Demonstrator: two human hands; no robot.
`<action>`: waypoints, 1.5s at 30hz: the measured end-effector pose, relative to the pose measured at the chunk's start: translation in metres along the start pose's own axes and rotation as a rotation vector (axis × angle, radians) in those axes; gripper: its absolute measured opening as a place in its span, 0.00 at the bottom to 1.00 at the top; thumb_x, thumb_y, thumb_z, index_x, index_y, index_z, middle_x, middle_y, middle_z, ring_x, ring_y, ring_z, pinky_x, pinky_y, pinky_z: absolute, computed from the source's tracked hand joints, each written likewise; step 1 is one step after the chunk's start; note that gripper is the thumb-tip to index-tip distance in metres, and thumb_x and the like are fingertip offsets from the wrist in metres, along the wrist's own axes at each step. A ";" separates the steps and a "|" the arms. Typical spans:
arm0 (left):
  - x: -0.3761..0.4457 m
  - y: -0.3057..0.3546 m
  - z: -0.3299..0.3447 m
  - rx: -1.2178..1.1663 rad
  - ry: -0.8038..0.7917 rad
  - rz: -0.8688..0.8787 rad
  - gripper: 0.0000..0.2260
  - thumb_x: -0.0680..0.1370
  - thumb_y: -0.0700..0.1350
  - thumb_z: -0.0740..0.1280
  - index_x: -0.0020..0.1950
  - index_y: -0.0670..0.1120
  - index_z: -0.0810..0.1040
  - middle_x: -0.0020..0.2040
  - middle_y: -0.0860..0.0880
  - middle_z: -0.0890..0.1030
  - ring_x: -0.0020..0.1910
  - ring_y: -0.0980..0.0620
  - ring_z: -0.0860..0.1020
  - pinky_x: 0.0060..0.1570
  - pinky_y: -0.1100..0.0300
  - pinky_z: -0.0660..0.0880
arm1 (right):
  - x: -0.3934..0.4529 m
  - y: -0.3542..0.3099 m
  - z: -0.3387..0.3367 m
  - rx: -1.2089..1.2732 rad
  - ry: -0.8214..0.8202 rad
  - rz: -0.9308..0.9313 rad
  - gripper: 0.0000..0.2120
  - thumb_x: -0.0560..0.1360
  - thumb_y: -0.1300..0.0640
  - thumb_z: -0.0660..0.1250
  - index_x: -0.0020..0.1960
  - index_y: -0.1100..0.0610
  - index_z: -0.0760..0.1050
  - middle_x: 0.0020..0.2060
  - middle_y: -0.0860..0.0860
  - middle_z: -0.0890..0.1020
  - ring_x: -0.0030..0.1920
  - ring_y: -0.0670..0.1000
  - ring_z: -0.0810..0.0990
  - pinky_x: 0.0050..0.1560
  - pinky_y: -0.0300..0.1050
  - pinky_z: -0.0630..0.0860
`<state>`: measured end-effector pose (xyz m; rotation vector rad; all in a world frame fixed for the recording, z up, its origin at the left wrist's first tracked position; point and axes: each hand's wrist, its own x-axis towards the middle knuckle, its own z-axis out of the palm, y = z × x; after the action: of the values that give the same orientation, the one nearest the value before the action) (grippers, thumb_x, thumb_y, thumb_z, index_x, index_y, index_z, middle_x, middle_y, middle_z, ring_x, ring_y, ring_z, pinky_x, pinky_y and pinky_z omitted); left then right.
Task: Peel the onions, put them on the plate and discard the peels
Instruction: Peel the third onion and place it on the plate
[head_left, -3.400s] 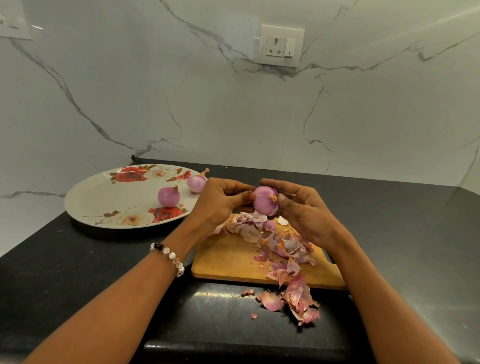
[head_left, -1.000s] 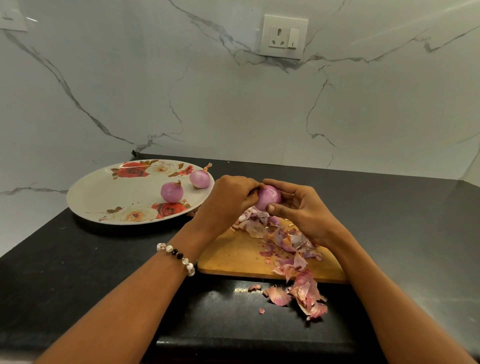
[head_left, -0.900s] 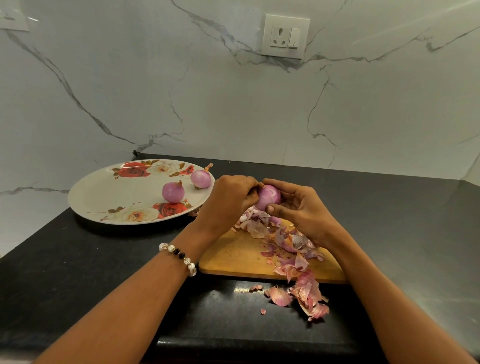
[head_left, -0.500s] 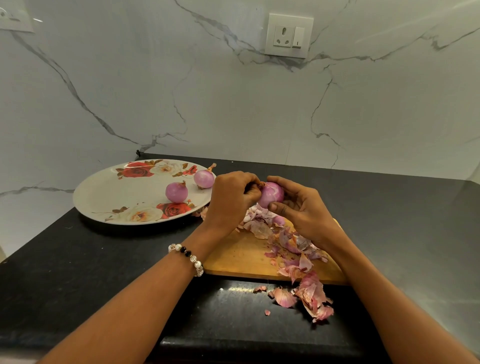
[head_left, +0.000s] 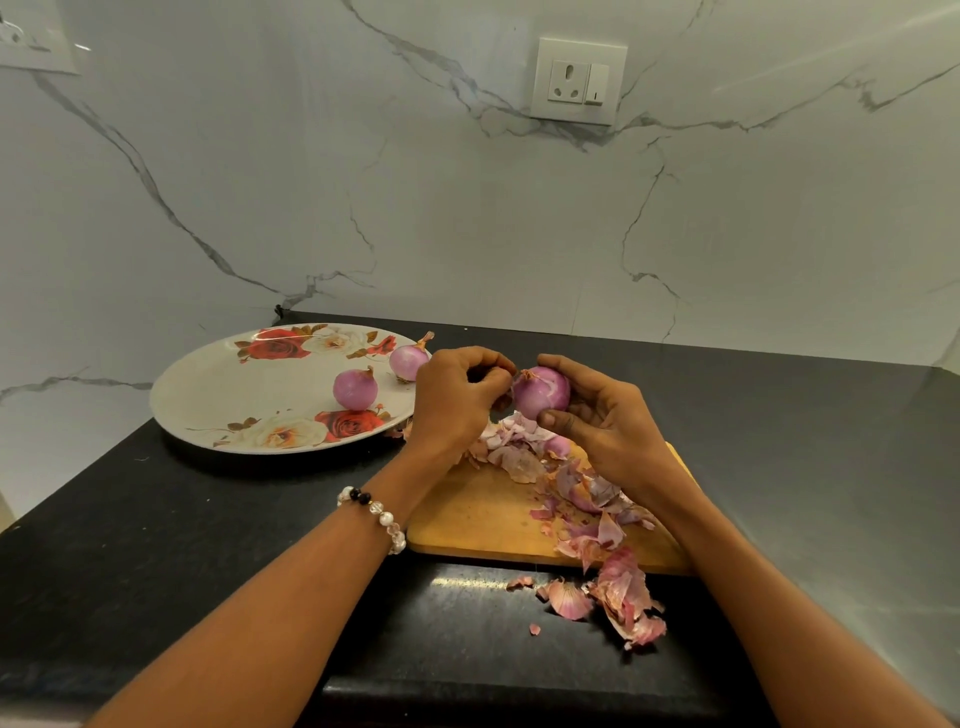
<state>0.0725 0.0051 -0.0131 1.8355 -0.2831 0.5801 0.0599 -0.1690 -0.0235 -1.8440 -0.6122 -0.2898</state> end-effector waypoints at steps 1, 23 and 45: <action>0.001 0.000 -0.001 -0.051 -0.011 -0.031 0.05 0.78 0.39 0.66 0.49 0.44 0.82 0.42 0.48 0.82 0.41 0.52 0.82 0.41 0.62 0.80 | 0.001 0.000 -0.001 0.012 0.006 0.002 0.27 0.73 0.71 0.71 0.67 0.55 0.70 0.61 0.53 0.78 0.60 0.43 0.80 0.56 0.36 0.78; 0.000 -0.007 -0.002 0.136 -0.135 0.314 0.11 0.79 0.39 0.65 0.60 0.40 0.80 0.51 0.44 0.83 0.46 0.56 0.78 0.45 0.74 0.75 | 0.000 -0.006 -0.010 0.217 -0.042 0.018 0.26 0.69 0.63 0.72 0.66 0.54 0.72 0.61 0.56 0.80 0.61 0.53 0.81 0.58 0.42 0.79; 0.001 0.000 -0.002 -0.105 -0.178 -0.046 0.07 0.80 0.44 0.64 0.50 0.43 0.79 0.41 0.48 0.80 0.39 0.53 0.79 0.39 0.63 0.79 | -0.002 -0.004 -0.011 0.408 -0.050 0.087 0.18 0.72 0.60 0.68 0.63 0.55 0.77 0.56 0.53 0.83 0.57 0.59 0.82 0.49 0.43 0.81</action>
<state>0.0726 0.0071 -0.0122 1.7894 -0.3824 0.3636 0.0566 -0.1789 -0.0174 -1.4822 -0.5753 -0.0534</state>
